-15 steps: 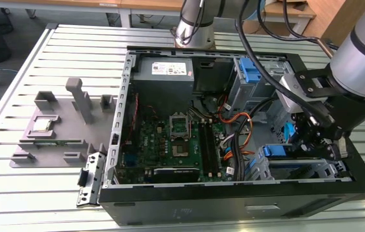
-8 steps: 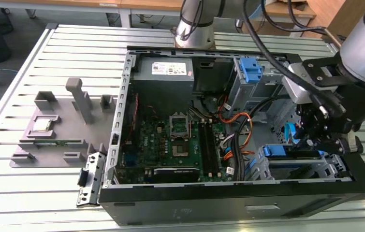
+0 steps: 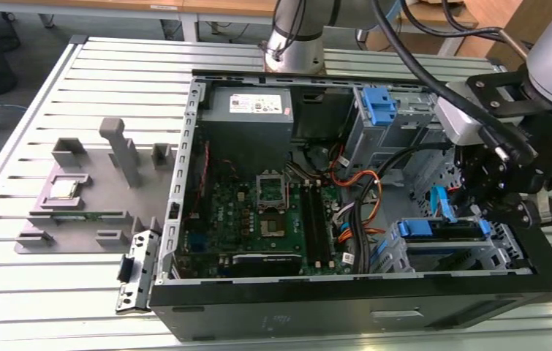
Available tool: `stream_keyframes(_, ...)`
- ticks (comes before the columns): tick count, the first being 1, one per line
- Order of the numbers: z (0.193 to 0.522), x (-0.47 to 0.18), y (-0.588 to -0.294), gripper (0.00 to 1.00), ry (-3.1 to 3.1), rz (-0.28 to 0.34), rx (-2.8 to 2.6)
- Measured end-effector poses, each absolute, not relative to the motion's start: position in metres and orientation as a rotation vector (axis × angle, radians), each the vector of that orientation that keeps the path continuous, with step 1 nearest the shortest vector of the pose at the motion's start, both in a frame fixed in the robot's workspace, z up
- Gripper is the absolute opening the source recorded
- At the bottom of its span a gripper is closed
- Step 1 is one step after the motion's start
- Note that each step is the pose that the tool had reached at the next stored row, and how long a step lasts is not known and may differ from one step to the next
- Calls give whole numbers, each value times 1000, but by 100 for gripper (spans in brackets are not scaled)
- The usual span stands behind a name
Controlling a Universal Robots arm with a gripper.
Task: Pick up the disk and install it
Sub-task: 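Insert the first disk wire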
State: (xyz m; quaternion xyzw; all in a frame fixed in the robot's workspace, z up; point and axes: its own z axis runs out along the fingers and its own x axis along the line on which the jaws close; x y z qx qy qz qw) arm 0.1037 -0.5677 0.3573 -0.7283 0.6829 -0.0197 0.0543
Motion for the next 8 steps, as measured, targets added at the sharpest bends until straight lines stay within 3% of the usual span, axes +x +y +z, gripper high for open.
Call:
stream_keyframes(2,357,104,-568,23,2079,-49,-2217)
stream_keyframes(8,356,106,-568,23,2132,70,-2267)
